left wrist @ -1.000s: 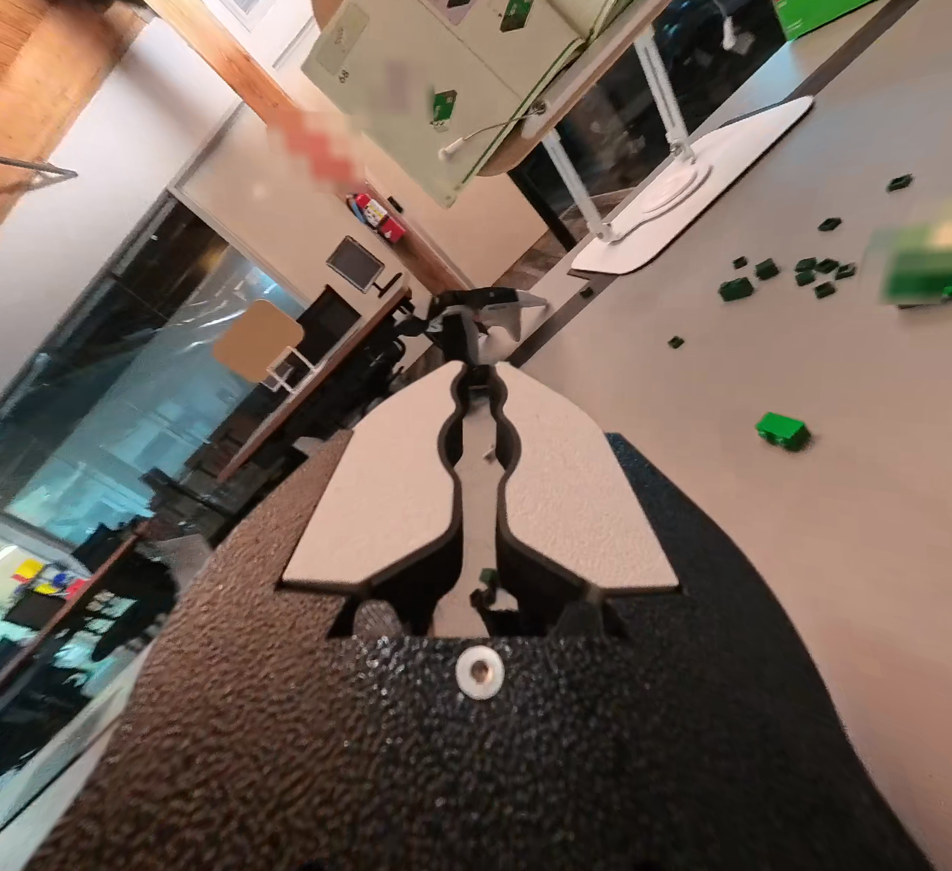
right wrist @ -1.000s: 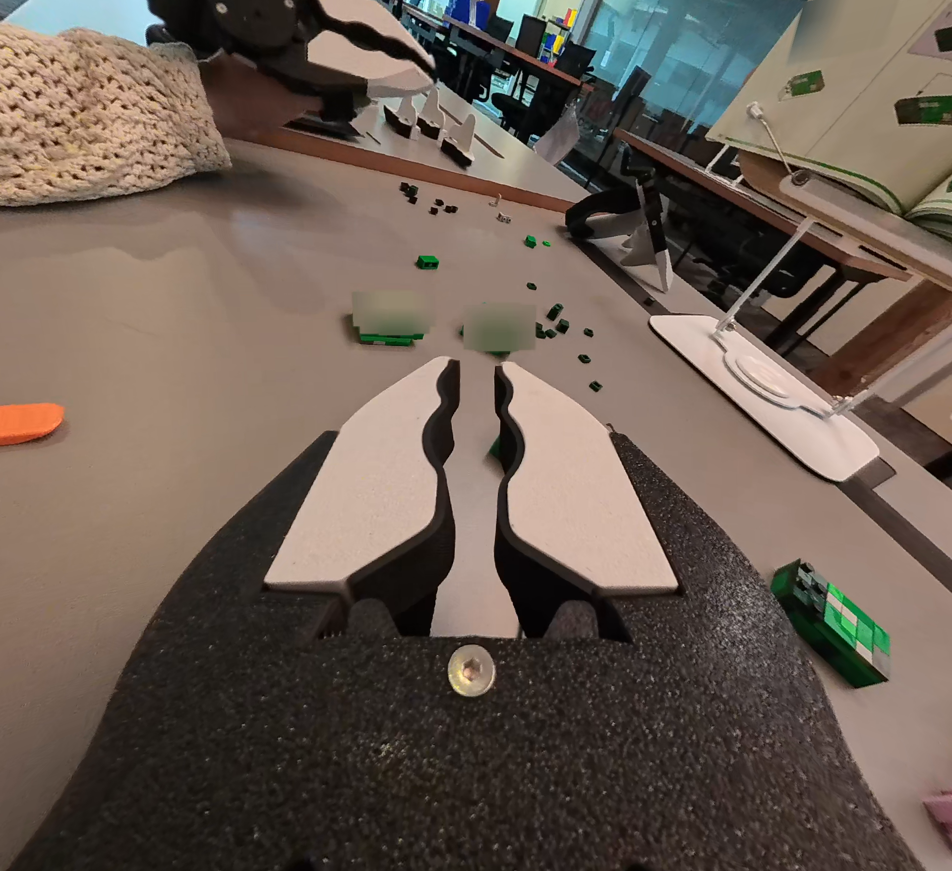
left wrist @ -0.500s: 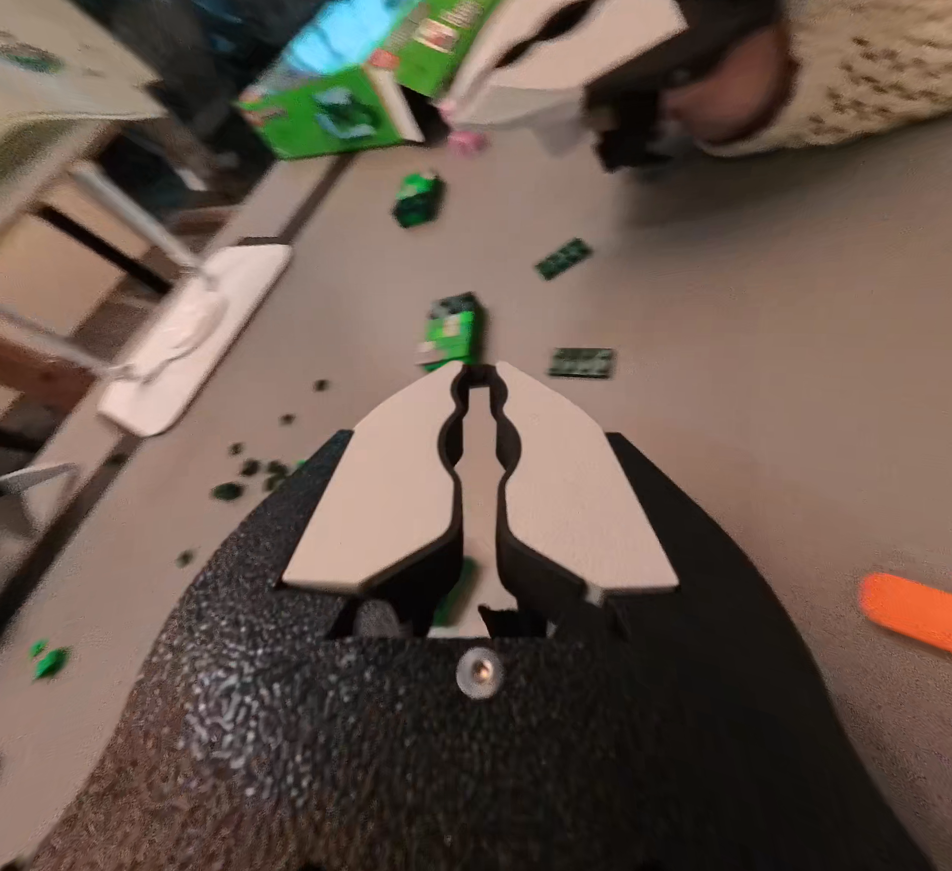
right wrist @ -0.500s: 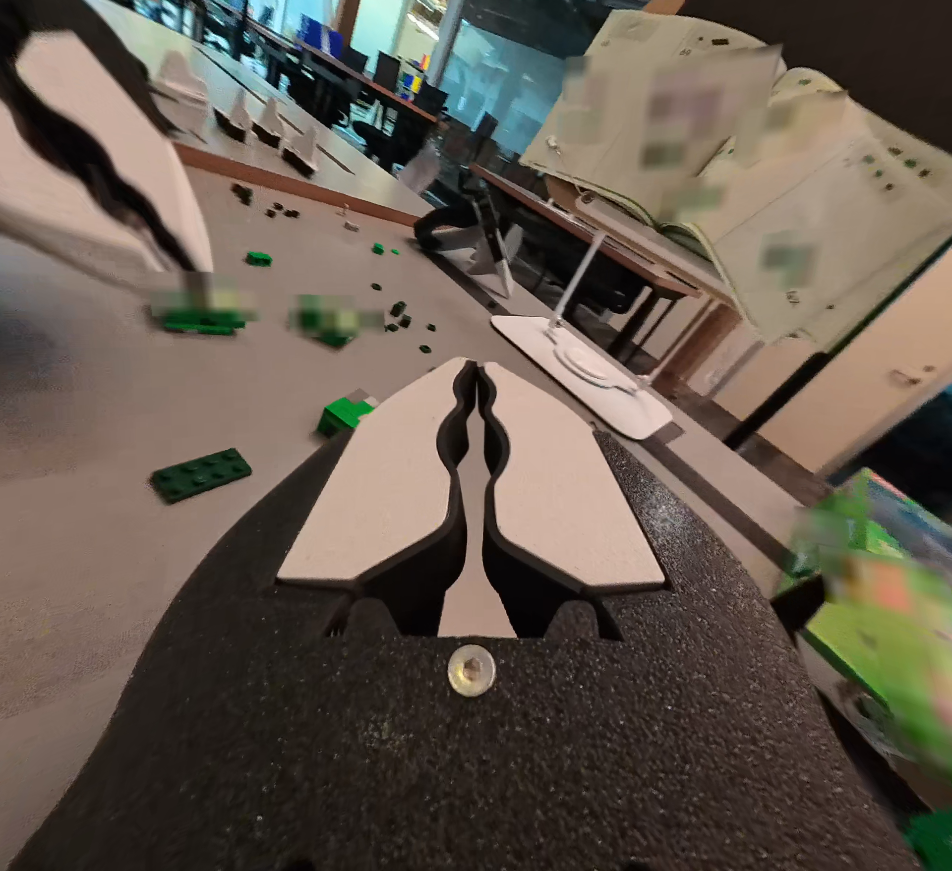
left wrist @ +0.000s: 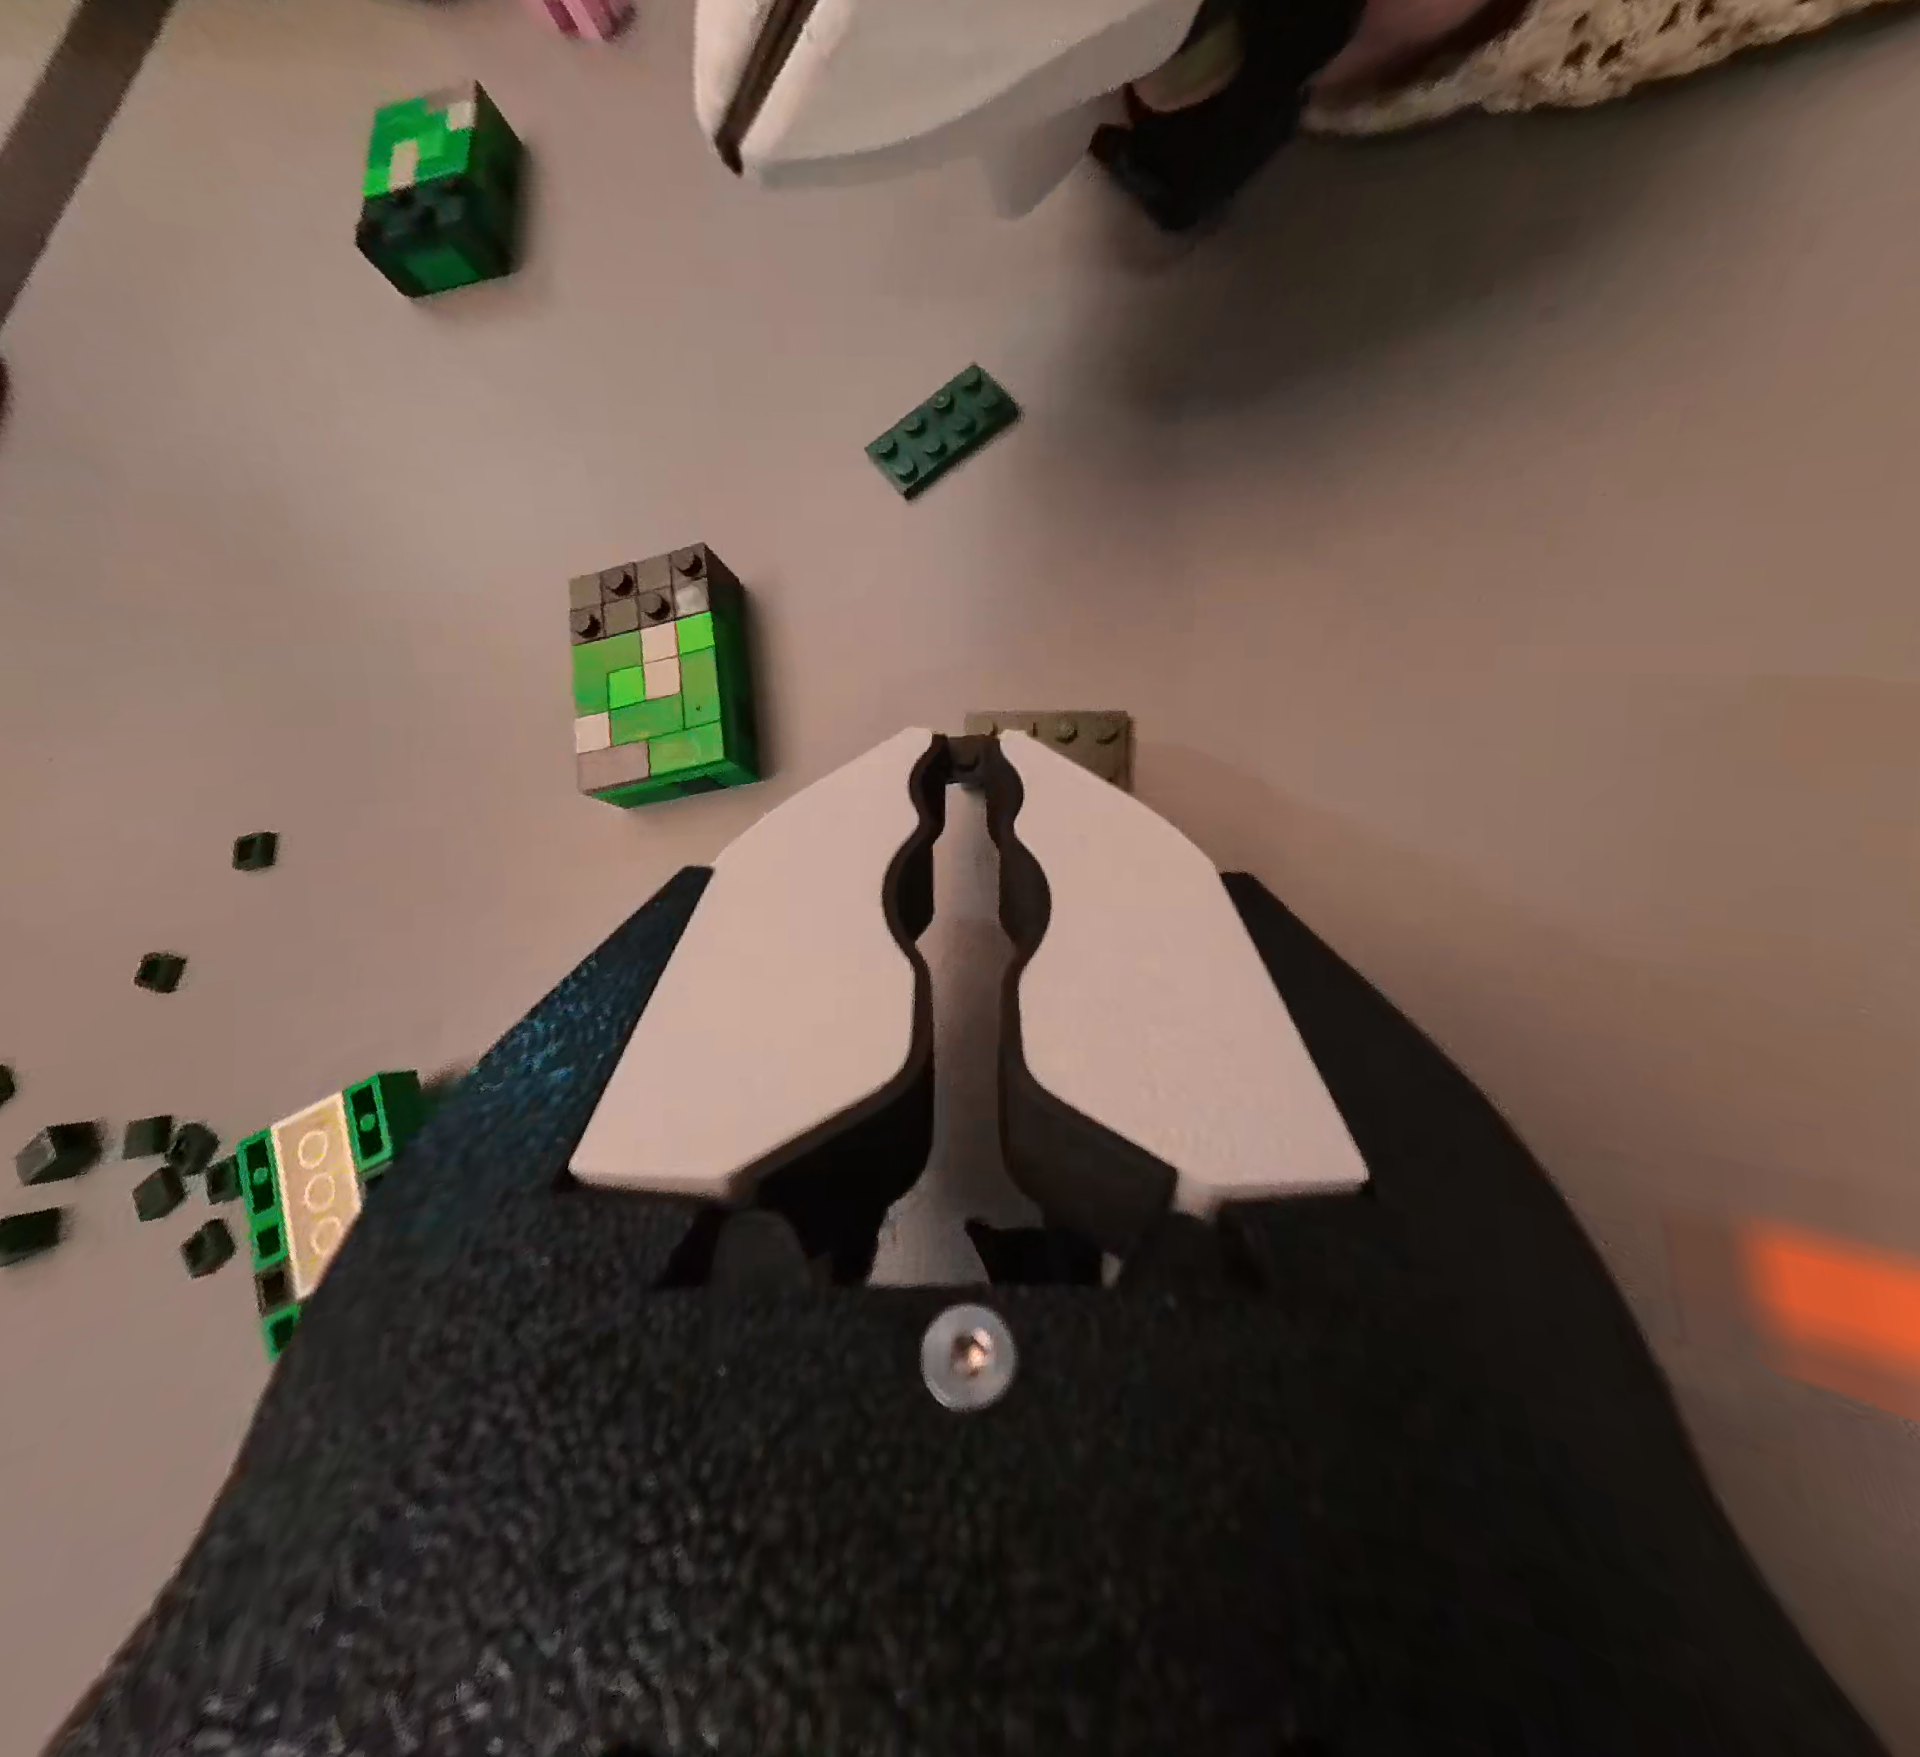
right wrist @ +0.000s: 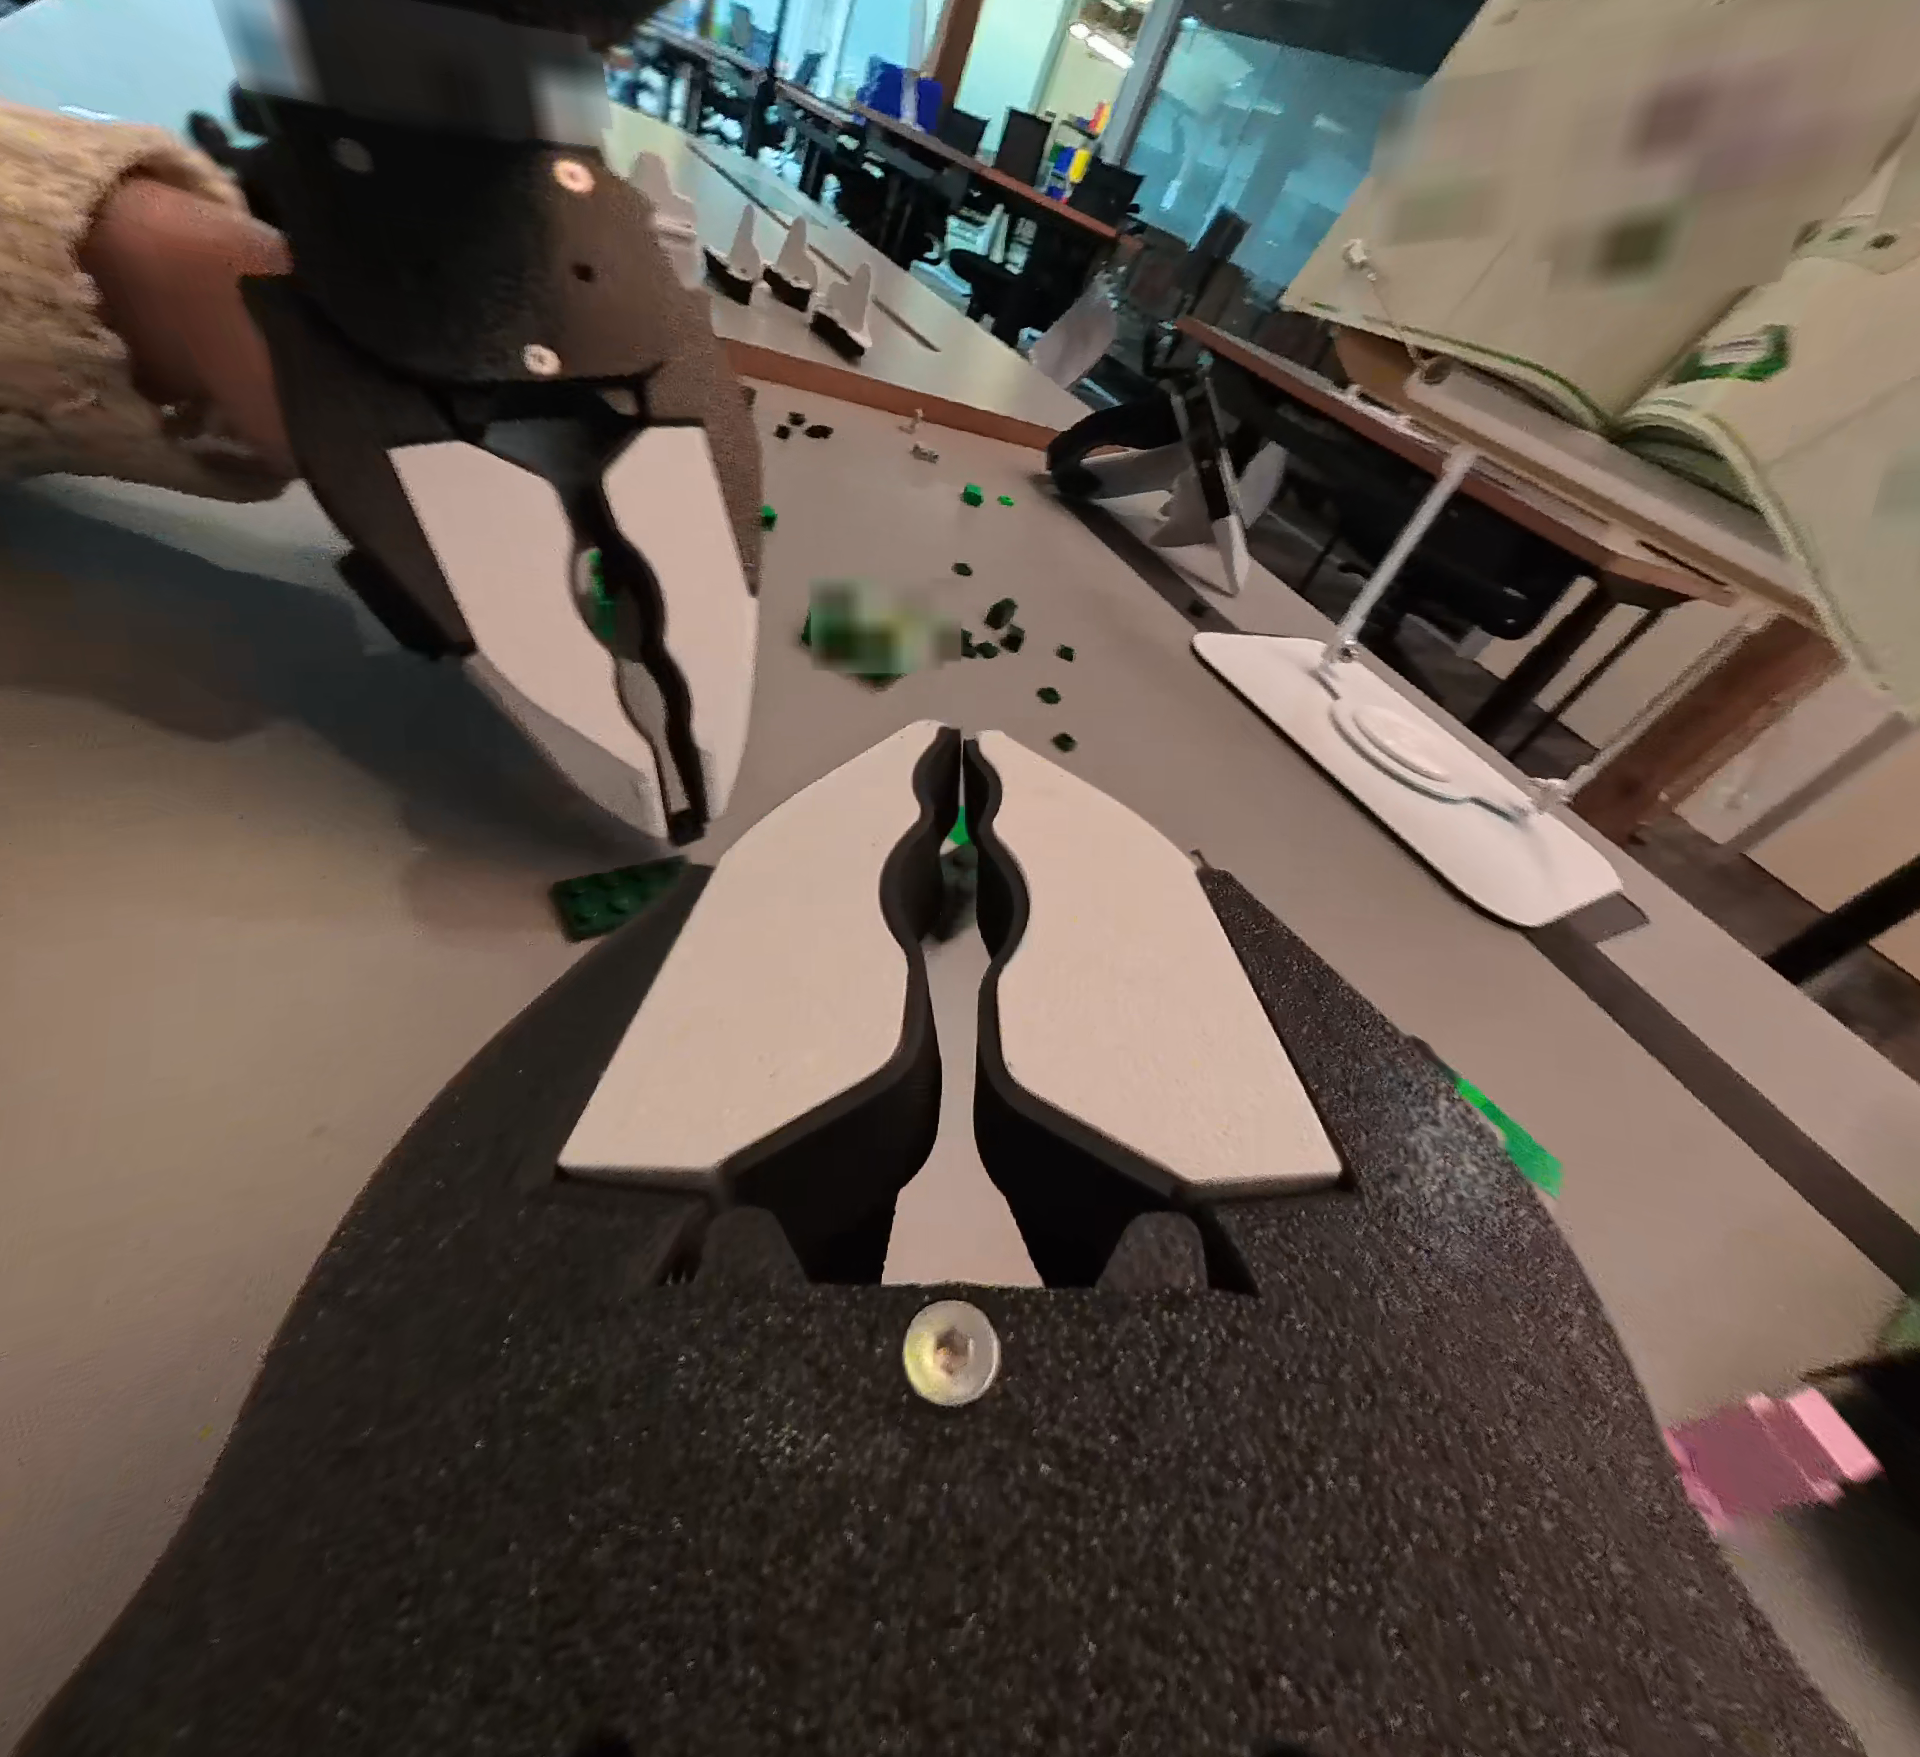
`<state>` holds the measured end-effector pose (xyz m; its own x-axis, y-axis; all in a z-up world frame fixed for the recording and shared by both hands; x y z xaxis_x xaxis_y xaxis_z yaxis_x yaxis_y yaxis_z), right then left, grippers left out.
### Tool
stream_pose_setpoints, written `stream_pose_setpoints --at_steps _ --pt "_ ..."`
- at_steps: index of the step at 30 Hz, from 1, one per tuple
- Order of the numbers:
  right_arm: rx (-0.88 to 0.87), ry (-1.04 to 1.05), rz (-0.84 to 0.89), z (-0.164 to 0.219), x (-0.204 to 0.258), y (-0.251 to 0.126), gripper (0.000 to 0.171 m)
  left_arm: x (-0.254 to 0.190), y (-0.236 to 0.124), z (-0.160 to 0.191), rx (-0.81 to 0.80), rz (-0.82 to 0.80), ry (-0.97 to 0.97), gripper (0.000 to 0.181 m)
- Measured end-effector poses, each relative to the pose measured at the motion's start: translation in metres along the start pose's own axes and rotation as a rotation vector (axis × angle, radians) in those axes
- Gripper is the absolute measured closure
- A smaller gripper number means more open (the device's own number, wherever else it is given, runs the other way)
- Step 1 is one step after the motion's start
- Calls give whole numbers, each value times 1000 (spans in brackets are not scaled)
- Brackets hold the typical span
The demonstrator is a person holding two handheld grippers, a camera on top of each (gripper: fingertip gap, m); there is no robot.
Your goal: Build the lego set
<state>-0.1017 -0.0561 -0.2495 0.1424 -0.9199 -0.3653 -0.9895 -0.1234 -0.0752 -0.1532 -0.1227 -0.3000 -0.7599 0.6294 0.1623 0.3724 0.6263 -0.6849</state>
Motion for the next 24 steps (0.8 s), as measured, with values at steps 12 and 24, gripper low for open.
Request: stream_pose_setpoints --at_steps 12,24 --pt "271 23 -455 17 54 3 131 -1 6 4 60 92 9 175" --pt "540 42 -719 41 64 19 126 -3 4 6 41 114 -12 175"
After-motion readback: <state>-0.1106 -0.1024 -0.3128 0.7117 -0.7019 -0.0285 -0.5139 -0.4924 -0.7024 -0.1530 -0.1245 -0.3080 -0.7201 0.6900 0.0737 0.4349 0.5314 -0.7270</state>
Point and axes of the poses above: each gripper's, where its closed fingertips meet, y out along the fingers, z out of its underside, x = y × z across the jaws, the point moved 3 cm from there along -y, back along the fingers, and after that the axes turned 2 degrees about z, right-handed, at the moved point
